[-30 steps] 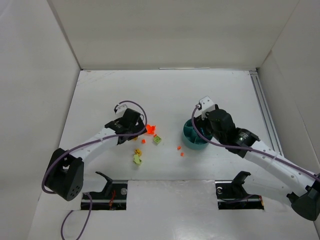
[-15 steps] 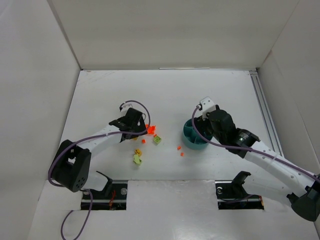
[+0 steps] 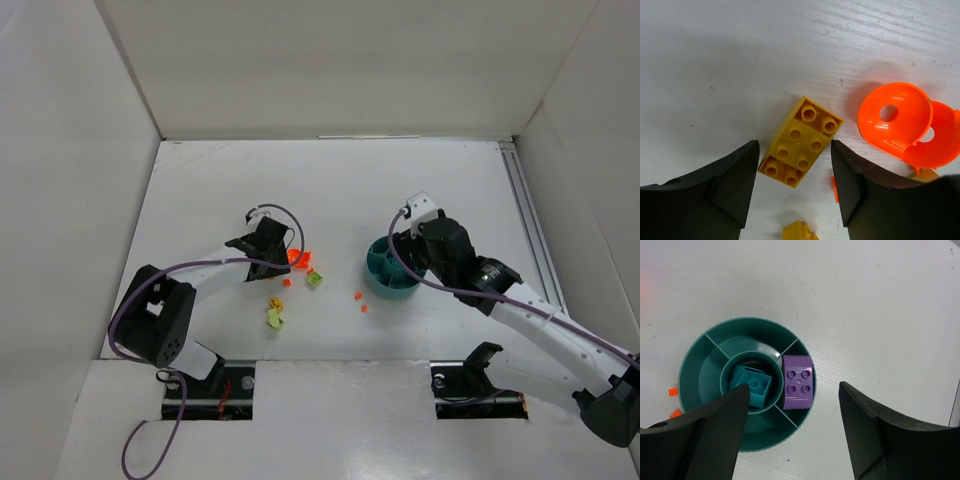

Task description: Sort the legos into containers by color

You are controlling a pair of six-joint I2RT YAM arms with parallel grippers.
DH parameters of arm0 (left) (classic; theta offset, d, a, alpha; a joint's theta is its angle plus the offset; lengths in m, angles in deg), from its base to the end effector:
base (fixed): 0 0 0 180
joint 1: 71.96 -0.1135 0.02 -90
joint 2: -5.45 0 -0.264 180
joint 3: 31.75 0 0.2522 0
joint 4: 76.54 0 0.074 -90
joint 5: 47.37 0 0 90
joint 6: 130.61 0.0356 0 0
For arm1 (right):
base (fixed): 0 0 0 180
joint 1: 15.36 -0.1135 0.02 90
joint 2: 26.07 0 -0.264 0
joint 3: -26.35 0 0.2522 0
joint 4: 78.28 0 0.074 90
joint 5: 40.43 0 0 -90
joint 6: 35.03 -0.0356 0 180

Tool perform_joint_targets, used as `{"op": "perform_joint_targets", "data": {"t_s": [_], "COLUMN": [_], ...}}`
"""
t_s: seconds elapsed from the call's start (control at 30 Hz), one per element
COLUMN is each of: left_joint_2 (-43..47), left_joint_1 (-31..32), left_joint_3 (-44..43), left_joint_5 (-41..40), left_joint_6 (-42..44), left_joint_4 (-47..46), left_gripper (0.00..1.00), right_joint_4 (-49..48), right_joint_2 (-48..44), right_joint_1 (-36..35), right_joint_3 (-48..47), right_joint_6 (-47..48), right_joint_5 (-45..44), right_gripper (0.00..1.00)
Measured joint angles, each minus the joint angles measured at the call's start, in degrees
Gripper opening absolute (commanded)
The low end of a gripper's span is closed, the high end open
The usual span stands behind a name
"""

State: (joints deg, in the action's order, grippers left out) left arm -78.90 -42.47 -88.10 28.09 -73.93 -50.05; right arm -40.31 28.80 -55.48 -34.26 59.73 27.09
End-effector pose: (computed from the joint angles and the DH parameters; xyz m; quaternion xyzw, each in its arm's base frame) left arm 0.2479 -0.1299 0.1695 -0.0701 0.9429 -0.0548 0.3210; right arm 0.1689 0.1246 0.2976 -0.2408 0.8297 -0.0187 0.5032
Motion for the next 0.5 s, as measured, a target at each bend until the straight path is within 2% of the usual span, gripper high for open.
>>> {"op": "perform_joint_targets", "data": {"t_s": [0.1,0.2,0.23,0.37,0.4,0.5], "left_joint_2": [-0.42,-0.83,-0.92,-0.96,-0.90,-0.37], "left_joint_1": [0.00,-0.04,-0.04,-0.07,-0.02,0.26], "left_joint_3": [-0.13,-0.31,-0.31,-0.35,-0.35,-0.35], "left_joint_5": [0.00,0.09,0.11,0.39,0.39,0.39], "left_joint_6": [0.31,0.50,0.55,0.66,0.66,0.44], "left_joint_4": [-0.48,-1.25,-1.40,-1.84,-1.81,-1.57], "left_gripper": [0.43,0.37,0.30,0.23,0.16,0.13], "right_joint_4": [0.04,0.33,0.35,0.46,0.72,1.29], "right_joint_2": [-0.44,-0.96,-1.07,-1.66,-1.92,-2.27], "right_joint_1": [0.46,0.83,0.98,1.09,1.09,1.09], "right_joint_3": [0.02,0.07,0.11,0.70,0.90,0.94], "right_joint_6": [0.00,0.00,0.00,0.00,0.00,-0.02], "right_joint_5": [-0.02,-0.04,-0.02,0.07,0.07,0.09], "right_gripper": [0.77,0.74,0.74,0.74,0.74,0.74]}}
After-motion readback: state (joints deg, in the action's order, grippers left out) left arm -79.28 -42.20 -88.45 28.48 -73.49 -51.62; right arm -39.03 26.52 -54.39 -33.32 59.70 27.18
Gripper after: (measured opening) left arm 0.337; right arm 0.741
